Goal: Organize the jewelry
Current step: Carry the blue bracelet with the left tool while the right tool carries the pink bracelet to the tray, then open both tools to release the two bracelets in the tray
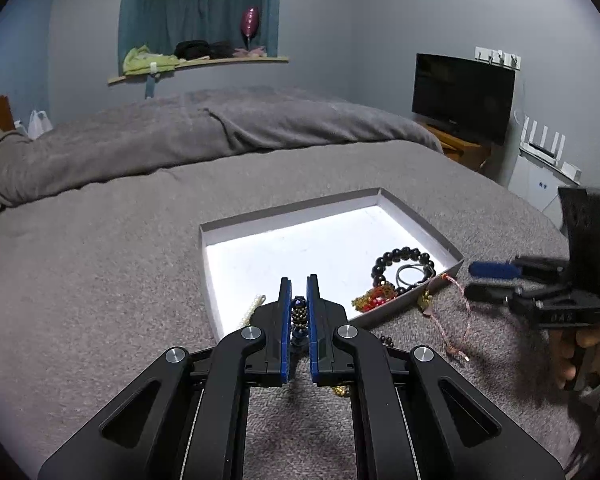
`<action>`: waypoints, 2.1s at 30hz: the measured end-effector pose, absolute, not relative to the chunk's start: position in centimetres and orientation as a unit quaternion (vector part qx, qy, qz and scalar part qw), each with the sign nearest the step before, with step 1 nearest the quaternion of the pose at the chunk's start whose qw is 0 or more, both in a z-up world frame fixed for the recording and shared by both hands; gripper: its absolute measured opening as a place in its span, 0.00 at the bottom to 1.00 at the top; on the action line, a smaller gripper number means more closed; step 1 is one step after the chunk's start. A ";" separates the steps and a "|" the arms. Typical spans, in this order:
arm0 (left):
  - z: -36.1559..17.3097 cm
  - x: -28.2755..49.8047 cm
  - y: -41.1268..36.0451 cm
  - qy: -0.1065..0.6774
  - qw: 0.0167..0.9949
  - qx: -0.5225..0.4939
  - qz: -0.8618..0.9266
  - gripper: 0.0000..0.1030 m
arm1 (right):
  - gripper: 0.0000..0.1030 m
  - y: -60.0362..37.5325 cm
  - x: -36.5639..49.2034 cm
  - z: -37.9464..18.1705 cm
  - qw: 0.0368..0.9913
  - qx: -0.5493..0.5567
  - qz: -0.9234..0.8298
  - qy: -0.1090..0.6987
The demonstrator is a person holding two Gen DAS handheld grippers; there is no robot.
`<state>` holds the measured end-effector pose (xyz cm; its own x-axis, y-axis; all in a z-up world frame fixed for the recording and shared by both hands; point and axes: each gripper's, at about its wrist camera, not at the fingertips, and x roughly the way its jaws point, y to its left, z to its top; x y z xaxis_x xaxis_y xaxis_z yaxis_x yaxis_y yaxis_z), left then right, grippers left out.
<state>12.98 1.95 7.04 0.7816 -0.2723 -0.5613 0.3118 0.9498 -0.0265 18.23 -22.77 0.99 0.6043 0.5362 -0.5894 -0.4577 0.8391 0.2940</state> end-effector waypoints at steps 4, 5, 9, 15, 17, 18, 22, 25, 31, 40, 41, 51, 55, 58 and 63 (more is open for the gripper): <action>7.1 12.8 1.8 0.291 0.943 0.035 -0.157 0.08 | 0.52 -22.1 18.1 0.6 0.885 0.070 0.291 0.356; 7.1 12.8 1.8 0.290 0.943 0.037 -0.158 0.08 | 0.43 -21.8 17.9 0.5 0.885 0.067 0.292 0.357; 7.2 12.7 1.8 0.289 0.943 0.037 -0.158 0.08 | 0.03 -20.9 18.0 0.2 0.880 0.053 0.300 0.363; 7.3 12.9 2.0 0.288 0.944 0.032 -0.157 0.08 | 0.03 -20.1 16.5 2.6 0.896 0.023 0.310 0.318; 7.3 12.9 2.0 0.288 0.944 0.031 -0.156 0.08 | 0.03 -19.9 16.1 3.7 0.902 0.015 0.310 0.300; 7.3 13.0 2.1 0.287 0.944 0.029 -0.157 0.08 | 0.03 -19.8 16.0 4.2 0.905 0.009 0.309 0.292; 7.5 13.3 2.4 0.285 0.945 0.017 -0.159 0.08 | 0.03 -19.3 16.1 6.3 0.918 -0.013 0.297 0.261; 7.4 13.7 2.5 0.284 0.945 0.009 -0.161 0.08 | 0.03 -19.4 16.9 7.4 0.924 -0.006 0.290 0.249; 7.5 14.9 2.5 0.277 0.946 -0.022 -0.167 0.08 | 0.03 -19.3 18.9 8.1 0.929 -0.004 0.278 0.243; 6.5 17.5 0.5 0.283 0.944 -0.025 -0.166 0.08 | 0.03 -17.1 23.0 6.1 0.920 0.009 0.290 0.264; 6.1 17.9 0.3 0.288 0.943 -0.025 -0.168 0.08 | 0.03 -16.9 23.5 5.7 0.918 0.012 0.290 0.268; 2.1 21.2 1.8 0.329 0.931 -0.048 -0.150 0.08 | 0.03 -17.6 27.2 0.8 0.914 0.005 0.237 0.328; 1.6 21.4 2.4 0.341 0.929 -0.038 -0.139 0.08 | 0.03 -19.1 27.6 0.0 0.916 0.016 0.213 0.339; 1.4 21.2 1.6 0.343 0.930 -0.010 -0.131 0.21 | 0.04 -19.6 27.5 -0.1 0.919 0.014 0.200 0.340; 1.7 20.4 0.5 0.334 0.934 0.027 -0.127 0.36 | 0.36 -20.5 27.2 0.2 0.922 0.026 0.193 0.335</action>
<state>20.44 0.52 1.70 0.7448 -0.2192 -0.6302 0.2550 0.9663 -0.0346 27.21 -20.46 0.21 0.7005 0.3731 -0.6083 -0.3384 0.9242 0.1771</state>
